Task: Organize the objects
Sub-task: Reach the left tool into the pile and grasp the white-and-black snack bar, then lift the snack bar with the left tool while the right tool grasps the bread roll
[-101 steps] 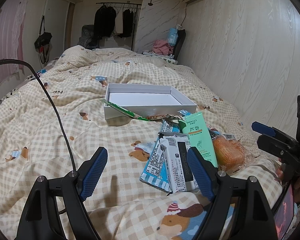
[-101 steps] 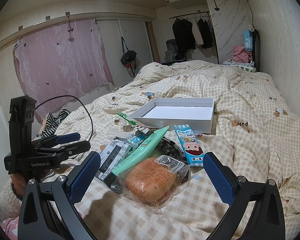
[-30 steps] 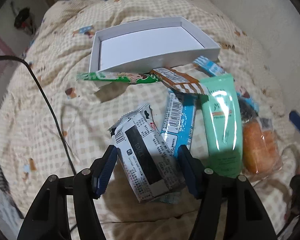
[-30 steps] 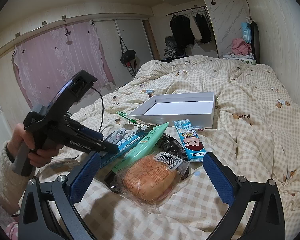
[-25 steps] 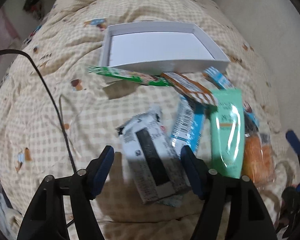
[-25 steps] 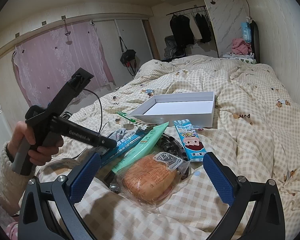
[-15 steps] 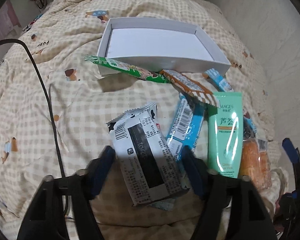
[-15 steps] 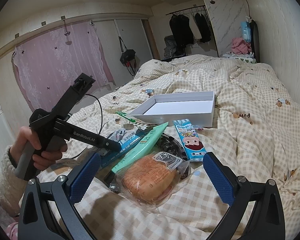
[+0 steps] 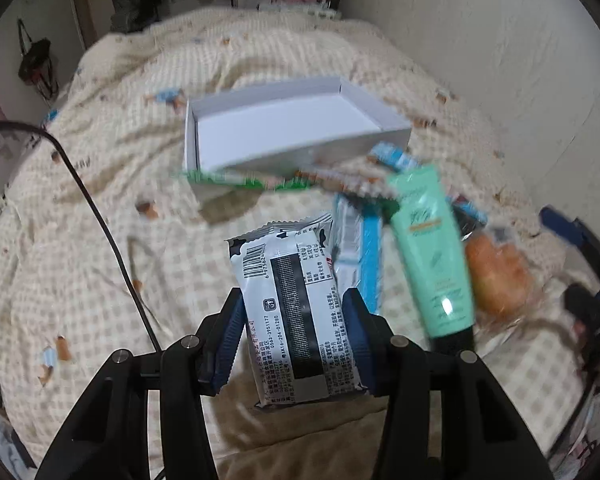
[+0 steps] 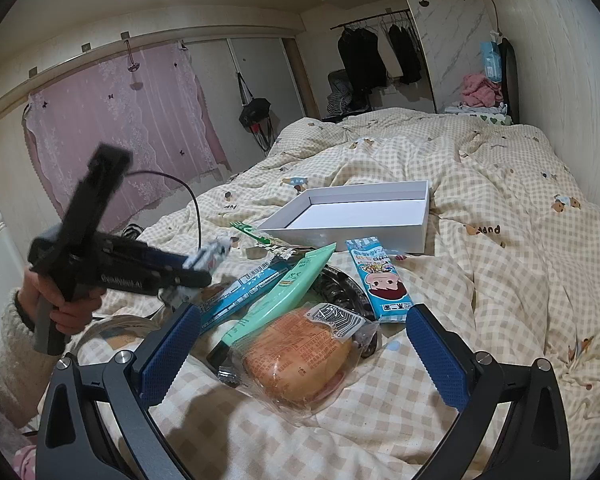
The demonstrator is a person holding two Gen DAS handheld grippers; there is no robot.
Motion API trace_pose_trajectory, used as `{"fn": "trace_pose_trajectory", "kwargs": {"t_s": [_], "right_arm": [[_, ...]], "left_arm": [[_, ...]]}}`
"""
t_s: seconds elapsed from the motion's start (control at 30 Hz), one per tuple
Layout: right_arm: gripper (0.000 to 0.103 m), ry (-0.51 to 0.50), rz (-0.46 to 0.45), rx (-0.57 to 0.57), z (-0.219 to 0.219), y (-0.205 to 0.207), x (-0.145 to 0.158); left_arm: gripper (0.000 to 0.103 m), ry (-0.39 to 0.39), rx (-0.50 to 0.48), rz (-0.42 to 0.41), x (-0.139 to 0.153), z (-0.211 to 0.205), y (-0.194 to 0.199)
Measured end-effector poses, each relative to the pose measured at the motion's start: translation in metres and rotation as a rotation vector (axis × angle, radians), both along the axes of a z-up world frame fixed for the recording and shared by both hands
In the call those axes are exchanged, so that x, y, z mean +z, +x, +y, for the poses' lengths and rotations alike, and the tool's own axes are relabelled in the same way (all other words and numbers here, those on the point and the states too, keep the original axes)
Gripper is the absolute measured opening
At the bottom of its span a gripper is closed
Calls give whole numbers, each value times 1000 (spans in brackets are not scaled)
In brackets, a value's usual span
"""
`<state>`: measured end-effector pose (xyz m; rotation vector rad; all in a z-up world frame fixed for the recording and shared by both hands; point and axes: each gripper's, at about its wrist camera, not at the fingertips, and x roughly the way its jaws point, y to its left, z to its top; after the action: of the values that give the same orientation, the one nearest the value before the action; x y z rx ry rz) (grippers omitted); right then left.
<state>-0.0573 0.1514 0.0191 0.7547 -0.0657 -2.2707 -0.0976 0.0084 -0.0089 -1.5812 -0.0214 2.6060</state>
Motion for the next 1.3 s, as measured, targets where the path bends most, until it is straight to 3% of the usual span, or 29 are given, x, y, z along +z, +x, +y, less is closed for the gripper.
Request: {"fn": "trace_pose_trajectory", "kwargs": {"t_s": [0.37, 0.47, 0.63, 0.8, 0.93, 1.07, 1.2, 1.3], "right_arm": [[103, -2, -2, -1, 0, -1, -1], [103, -2, -3, 0, 1, -1, -1], [103, -4, -3, 0, 0, -1, -1], [103, -5, -4, -1, 1, -1, -2], [103, -6, -9, 0, 1, -1, -2], [103, -12, -12, -1, 3, -2, -2], [103, -12, -16, -3, 2, -4, -3], [103, -16, -22, -1, 2, -5, -4]], "left_arm": [[51, 178, 97, -122, -33, -22, -8], [51, 203, 111, -119, -34, -24, -7], [50, 147, 127, -36, -22, -19, 4], [50, 184, 130, 237, 17, -23, 34], [50, 209, 121, 364, 41, -21, 50], [50, 233, 114, 405, 41, -16, 53], [50, 240, 122, 323, 25, -18, 48], [50, 262, 122, 327, 22, -20, 50]]}}
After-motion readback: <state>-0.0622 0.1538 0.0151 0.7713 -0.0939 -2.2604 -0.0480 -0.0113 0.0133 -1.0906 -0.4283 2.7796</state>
